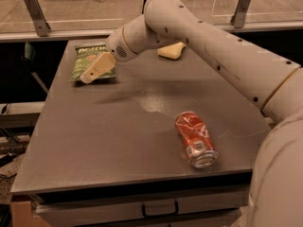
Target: Pick green jalapeno chip bag
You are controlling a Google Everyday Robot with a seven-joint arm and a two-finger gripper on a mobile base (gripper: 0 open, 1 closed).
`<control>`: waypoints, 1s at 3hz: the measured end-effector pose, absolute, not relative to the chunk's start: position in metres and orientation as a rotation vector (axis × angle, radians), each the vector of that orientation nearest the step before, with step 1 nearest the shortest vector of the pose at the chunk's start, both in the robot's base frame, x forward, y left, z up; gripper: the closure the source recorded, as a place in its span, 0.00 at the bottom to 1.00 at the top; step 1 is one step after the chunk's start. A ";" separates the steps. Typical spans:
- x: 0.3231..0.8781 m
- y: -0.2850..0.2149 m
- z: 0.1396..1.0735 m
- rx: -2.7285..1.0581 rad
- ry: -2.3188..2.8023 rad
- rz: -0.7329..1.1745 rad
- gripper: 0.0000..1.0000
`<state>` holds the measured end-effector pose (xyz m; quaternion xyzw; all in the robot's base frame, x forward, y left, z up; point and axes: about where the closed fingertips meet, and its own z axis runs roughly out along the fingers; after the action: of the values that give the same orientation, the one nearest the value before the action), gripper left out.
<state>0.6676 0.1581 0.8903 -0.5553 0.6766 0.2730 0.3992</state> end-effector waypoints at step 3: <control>0.697 0.162 0.837 -1.191 1.832 0.737 0.38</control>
Offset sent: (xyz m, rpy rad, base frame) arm 0.0356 -0.0005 -0.0700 0.0833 0.1301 -0.2075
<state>0.6967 0.1625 0.8369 -0.4720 0.7262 0.2921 0.4056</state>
